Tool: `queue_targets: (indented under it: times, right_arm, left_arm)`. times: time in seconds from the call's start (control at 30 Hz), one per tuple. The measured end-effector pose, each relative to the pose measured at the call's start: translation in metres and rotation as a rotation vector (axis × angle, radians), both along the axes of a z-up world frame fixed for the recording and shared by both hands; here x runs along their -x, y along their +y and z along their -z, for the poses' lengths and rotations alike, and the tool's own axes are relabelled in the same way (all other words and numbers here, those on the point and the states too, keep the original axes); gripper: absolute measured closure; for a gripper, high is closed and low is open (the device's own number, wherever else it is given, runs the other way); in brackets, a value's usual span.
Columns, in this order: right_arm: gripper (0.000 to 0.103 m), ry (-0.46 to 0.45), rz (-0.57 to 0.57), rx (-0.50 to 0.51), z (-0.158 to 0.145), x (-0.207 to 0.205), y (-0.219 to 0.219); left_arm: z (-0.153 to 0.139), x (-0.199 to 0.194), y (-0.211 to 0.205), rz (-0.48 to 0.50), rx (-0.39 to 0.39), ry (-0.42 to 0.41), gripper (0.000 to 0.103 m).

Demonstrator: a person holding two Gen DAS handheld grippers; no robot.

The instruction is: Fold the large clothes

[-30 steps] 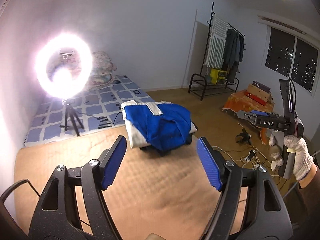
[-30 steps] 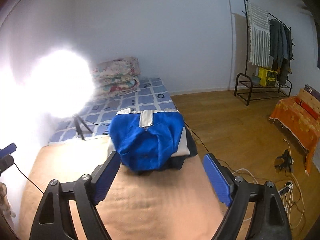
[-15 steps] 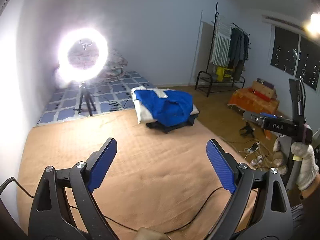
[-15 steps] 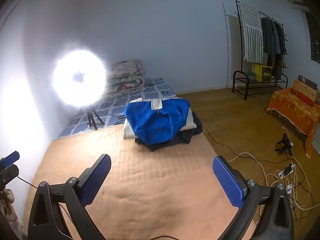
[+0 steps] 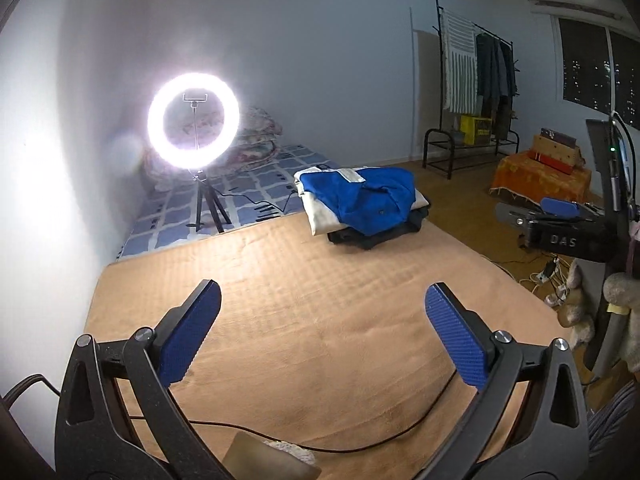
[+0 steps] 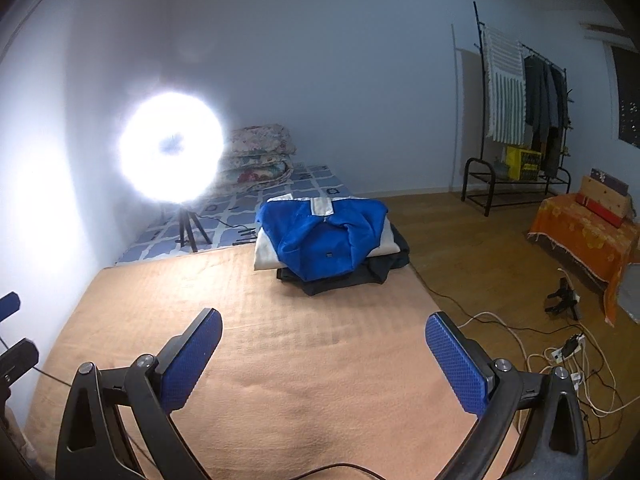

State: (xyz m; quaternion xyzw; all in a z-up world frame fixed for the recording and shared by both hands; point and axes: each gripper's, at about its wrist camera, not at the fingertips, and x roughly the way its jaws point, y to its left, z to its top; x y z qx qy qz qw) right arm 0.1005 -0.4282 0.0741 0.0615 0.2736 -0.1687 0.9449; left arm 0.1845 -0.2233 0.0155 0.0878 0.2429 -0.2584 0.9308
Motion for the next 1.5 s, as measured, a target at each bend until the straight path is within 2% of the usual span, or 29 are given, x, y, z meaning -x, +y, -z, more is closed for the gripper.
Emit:
queue_targets:
  times: [0.6,1.5]
  right_arm:
    - [0.000,0.035,0.033,0.000,0.014,-0.006,0.000]
    - [0.000,0.033,0.060,0.000,0.017,-0.005,-0.006]
  left_arm:
    - [0.011,0.001,-0.002,-0.007,-0.025,0.030,0.000]
    - [0.010,0.003,-0.004,0.000,-0.025,0.023,0.000]
